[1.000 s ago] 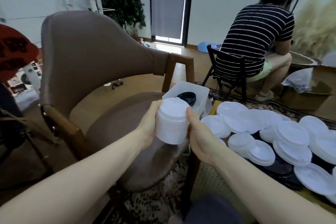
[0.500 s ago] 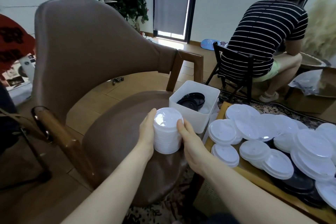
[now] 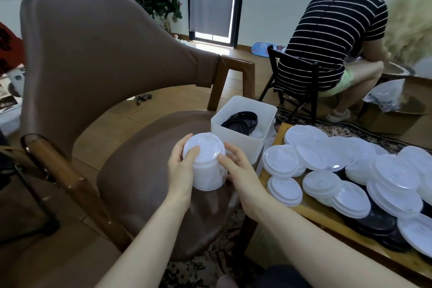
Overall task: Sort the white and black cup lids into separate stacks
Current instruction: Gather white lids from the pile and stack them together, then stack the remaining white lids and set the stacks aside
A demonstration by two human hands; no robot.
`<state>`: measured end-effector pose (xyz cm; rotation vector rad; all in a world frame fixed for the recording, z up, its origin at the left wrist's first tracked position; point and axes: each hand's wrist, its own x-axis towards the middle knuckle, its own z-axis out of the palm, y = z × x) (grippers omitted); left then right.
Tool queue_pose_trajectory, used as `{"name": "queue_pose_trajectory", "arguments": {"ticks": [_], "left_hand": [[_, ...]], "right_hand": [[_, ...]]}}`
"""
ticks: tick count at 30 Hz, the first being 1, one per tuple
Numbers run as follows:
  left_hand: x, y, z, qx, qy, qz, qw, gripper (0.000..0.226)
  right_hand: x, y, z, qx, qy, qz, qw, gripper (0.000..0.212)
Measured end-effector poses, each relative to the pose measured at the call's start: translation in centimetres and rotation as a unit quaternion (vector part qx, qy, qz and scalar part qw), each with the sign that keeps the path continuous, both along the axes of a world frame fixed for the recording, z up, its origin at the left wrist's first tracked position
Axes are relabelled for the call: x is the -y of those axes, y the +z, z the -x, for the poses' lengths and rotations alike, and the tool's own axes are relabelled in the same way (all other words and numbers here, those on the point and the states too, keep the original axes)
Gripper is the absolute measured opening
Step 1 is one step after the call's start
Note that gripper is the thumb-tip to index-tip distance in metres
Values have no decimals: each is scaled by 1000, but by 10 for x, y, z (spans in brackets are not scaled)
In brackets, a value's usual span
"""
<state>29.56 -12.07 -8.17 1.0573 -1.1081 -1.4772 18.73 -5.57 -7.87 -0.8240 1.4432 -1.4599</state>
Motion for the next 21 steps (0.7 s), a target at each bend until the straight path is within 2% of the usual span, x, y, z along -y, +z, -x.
{"name": "queue_pose_trajectory", "arguments": {"ticks": [6, 14, 17, 21], "left_hand": [[7, -1, 3, 13, -19, 6, 1000, 36], [5, 2, 13, 107, -37, 70, 991, 53], [-4, -1, 16, 118, -11, 69, 991, 47], [-23, -6, 16, 129, 17, 60, 990, 55]], "right_hand": [[1, 0, 1, 22, -4, 2, 1000, 40], [-5, 1, 10, 17, 25, -11, 999, 39], [1, 1, 9, 13, 29, -8, 999, 40], [13, -6, 4, 17, -7, -40, 999, 43]]}}
